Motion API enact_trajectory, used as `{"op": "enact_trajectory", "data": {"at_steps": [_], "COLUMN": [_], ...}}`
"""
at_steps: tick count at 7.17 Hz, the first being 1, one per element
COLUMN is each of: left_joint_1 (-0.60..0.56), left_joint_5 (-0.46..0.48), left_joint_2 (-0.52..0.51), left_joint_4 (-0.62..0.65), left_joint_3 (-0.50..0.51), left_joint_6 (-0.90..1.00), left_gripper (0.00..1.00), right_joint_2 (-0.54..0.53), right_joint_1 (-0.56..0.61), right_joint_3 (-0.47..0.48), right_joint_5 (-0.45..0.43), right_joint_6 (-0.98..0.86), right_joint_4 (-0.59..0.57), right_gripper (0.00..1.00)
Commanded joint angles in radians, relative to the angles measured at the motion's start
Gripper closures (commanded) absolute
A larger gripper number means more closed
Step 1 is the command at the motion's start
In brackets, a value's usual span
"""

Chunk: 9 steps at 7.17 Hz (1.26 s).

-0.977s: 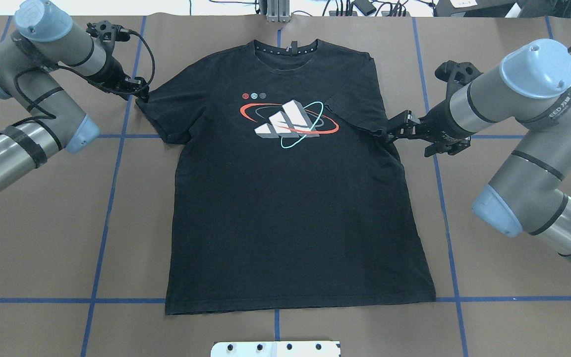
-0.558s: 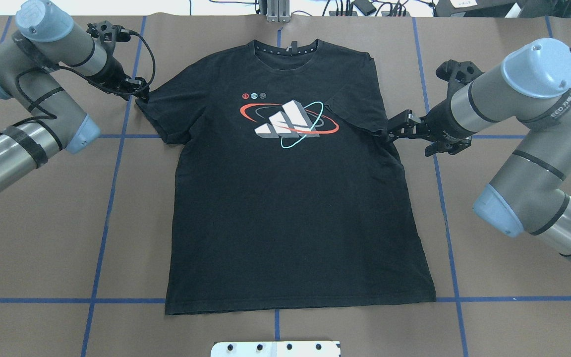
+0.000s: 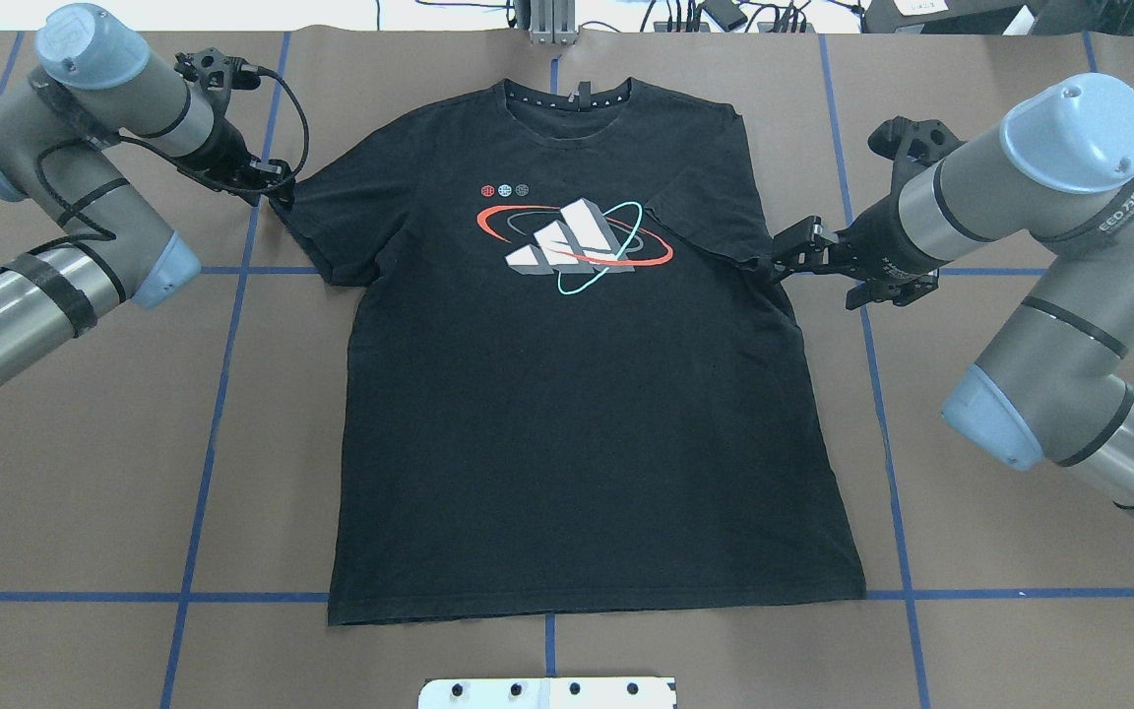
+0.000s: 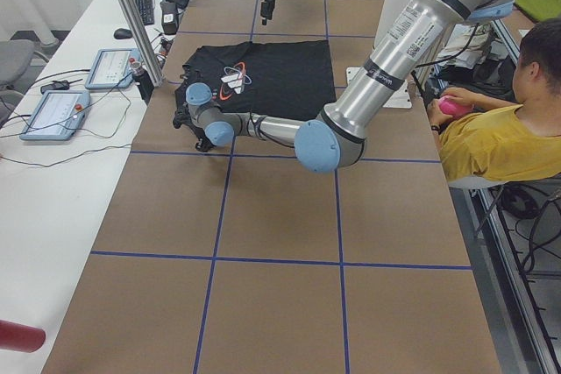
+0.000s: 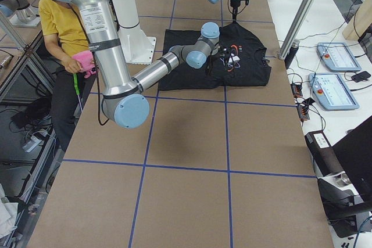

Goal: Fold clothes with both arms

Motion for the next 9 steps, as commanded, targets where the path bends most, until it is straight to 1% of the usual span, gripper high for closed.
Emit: {"op": "enact_trajectory", "data": {"at_steps": [1, 2, 4, 5, 6, 8, 9], "left_joint_1": [0.003, 0.003, 0.001, -0.014, -0.026, -0.014, 0.006], "left_joint_5": [0.000, 0.000, 0.000, -0.003, -0.009, -0.009, -0.009], "left_joint_2": [-0.002, -0.004, -0.004, -0.004, -0.001, -0.011, -0.055], "left_joint_4": [0.001, 0.001, 0.000, 0.003, 0.019, 0.142, 0.157], "left_joint_3": [0.001, 0.001, -0.002, -0.019, -0.095, -0.258, -0.264], "left_joint_6": [0.000, 0.000, 0.002, -0.002, -0.005, -0.159, -0.235], "left_gripper": [0.81, 1.00, 1.00, 1.00, 1.00, 1.00, 1.00], "right_joint_2": [-0.007, -0.007, -0.007, -0.007, -0.009, -0.041, -0.056], "right_joint_1": [0.002, 0.003, 0.005, 0.006, 0.006, 0.022, 0.026], "right_joint_3": [0.002, 0.003, 0.005, 0.005, 0.008, 0.037, 0.049], "right_joint_5": [0.000, 0.000, 0.002, 0.003, 0.003, 0.006, 0.006], "right_joint_6": [0.000, 0.000, 0.000, 0.000, 0.000, 0.000, 0.000], "right_joint_4": [0.000, 0.000, 0.000, 0.000, 0.000, 0.000, 0.000], "right_gripper": [0.00, 0.00, 0.00, 0.00, 0.00, 0.00, 0.00]}}
